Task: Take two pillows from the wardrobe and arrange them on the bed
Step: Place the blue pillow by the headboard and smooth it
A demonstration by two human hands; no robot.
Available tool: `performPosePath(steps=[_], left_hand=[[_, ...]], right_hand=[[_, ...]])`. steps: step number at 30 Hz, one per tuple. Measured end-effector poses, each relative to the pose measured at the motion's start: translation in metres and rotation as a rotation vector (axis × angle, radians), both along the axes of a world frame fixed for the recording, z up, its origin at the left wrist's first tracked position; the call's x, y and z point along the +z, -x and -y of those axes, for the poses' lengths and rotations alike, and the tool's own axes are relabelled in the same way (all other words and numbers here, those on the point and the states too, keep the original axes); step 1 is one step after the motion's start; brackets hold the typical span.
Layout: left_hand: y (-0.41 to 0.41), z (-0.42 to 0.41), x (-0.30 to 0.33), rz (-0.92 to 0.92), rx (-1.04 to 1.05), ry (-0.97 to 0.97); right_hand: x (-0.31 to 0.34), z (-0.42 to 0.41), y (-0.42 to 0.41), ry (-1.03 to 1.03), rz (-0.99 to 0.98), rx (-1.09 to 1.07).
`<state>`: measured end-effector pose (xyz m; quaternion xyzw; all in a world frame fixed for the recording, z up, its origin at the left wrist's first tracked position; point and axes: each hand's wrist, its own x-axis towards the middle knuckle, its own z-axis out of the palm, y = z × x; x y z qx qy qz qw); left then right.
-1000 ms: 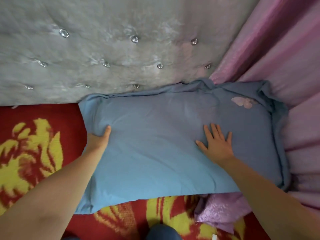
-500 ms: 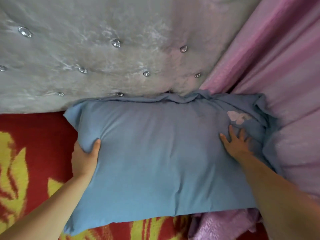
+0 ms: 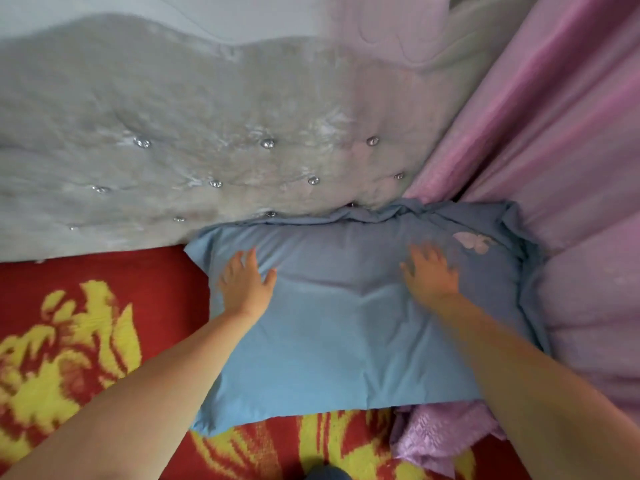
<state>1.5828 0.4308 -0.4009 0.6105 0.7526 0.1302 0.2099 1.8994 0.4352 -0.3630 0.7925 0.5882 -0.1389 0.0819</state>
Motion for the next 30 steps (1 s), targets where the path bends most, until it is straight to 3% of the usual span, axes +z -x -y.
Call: performPosePath(steps=[5,14,19,25,30], left_hand=[[0.027,-0.021,0.074,-0.089,-0.358,-0.015],[0.108,-0.085,0.211,-0.069,-0.572,-0.309],[0.062,-0.107,0.236,-0.129,-0.706,-0.286],[-0.035,-0.088,0.220,-0.162,-0.826,-0.241],[-0.088,-0.039,0.204,-0.152,-0.834,-0.198]], right_hand=[[0.063,-0.019,0.108,-0.057,-0.099,0.190],[0.175,-0.040,0.197,-0.202,-0.054,0.115],[0.190,-0.022,0.182,-0.306,-0.087,-0.026],[0.171,0.049,0.108,-0.182,-0.072,-0.194],[0.167,0.093,0.046,-0.130,-0.022,-0.206]])
